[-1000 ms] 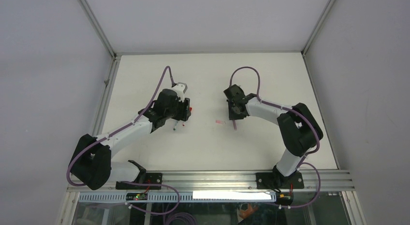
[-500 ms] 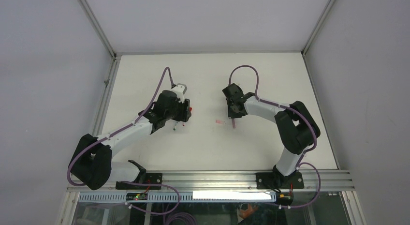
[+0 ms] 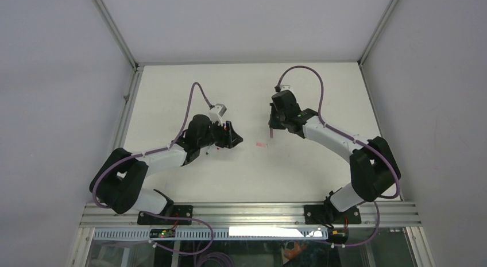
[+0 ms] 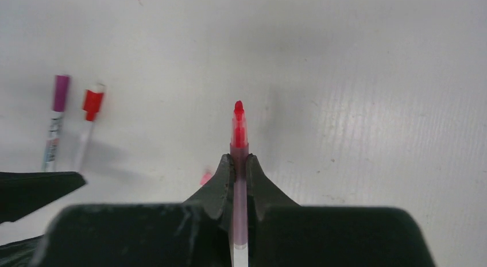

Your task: Insert the pens into the pen caps

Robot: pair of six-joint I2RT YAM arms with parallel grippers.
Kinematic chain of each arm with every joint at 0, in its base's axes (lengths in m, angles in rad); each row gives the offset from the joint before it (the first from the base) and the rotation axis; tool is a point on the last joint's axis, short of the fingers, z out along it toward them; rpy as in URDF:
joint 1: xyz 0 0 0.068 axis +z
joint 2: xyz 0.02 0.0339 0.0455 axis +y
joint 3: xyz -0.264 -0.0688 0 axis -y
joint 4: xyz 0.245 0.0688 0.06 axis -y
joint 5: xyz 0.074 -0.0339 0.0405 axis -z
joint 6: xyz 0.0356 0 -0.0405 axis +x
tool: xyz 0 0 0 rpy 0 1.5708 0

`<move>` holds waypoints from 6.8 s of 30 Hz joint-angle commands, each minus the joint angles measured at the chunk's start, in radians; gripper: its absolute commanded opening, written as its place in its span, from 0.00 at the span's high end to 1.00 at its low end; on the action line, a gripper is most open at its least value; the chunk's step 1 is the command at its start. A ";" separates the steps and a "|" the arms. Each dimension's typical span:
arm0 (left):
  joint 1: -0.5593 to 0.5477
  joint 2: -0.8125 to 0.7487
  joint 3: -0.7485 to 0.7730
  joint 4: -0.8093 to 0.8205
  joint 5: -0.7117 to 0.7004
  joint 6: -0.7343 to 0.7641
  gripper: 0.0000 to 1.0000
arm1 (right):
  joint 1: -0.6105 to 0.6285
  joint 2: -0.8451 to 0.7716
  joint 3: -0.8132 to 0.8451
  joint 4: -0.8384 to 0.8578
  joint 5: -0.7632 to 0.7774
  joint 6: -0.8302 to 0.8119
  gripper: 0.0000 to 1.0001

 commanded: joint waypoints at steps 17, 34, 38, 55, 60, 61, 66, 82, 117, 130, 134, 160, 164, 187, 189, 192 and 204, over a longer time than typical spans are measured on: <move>-0.073 0.177 0.082 0.477 0.118 -0.186 0.48 | 0.093 -0.204 0.016 0.137 -0.060 0.071 1.00; -0.090 0.101 0.122 0.388 0.125 -0.150 0.44 | 0.106 -0.206 0.008 0.148 -0.046 0.048 1.00; -0.090 0.090 0.125 0.386 0.131 -0.158 0.43 | 0.107 -0.204 0.001 0.151 -0.041 0.047 1.00; -0.091 0.237 0.163 0.516 0.182 -0.234 0.42 | 0.125 -0.222 0.010 0.158 -0.047 0.061 1.00; -0.091 0.255 0.180 0.533 0.192 -0.249 0.43 | 0.132 -0.215 0.011 0.168 -0.054 0.065 1.00; -0.091 0.256 0.180 0.535 0.192 -0.251 0.43 | 0.133 -0.212 0.010 0.172 -0.054 0.066 1.00; -0.091 0.256 0.176 0.545 0.188 -0.252 0.44 | 0.139 -0.196 0.014 0.179 -0.064 0.071 1.00; -0.091 0.205 0.176 0.373 0.188 -0.137 1.00 | 0.145 -0.202 0.016 0.160 -0.037 0.066 0.99; -0.091 -0.346 -0.026 -0.345 -0.308 0.253 1.00 | -0.058 -0.018 0.050 -0.109 -0.413 0.741 0.36; -0.090 -0.386 -0.049 -0.347 -0.298 0.239 1.00 | 0.022 0.230 0.352 -0.719 -0.247 1.226 0.43; -0.091 -0.390 -0.049 -0.350 -0.293 0.237 1.00 | 0.020 0.304 0.373 -0.754 -0.257 1.226 0.51; -0.091 -0.377 -0.052 -0.339 -0.280 0.239 1.00 | 0.000 0.393 0.335 -0.577 -0.151 1.233 0.54; -0.090 -0.373 -0.050 -0.338 -0.278 0.241 1.00 | 0.001 0.393 0.325 -0.574 -0.154 1.232 0.55; -0.090 -0.359 -0.053 -0.338 -0.298 0.242 1.00 | 0.011 0.413 0.274 -0.492 -0.128 1.131 1.00; -0.090 -0.355 -0.054 -0.333 -0.295 0.242 1.00 | 0.013 0.385 0.296 -0.445 -0.065 0.990 1.00; -0.091 -0.345 -0.064 -0.299 -0.267 0.244 1.00 | 0.014 0.309 0.295 -0.287 -0.028 0.722 1.00; -0.091 -0.325 -0.147 -0.015 0.069 0.270 1.00 | 0.033 -0.070 0.083 0.452 -0.390 0.174 1.00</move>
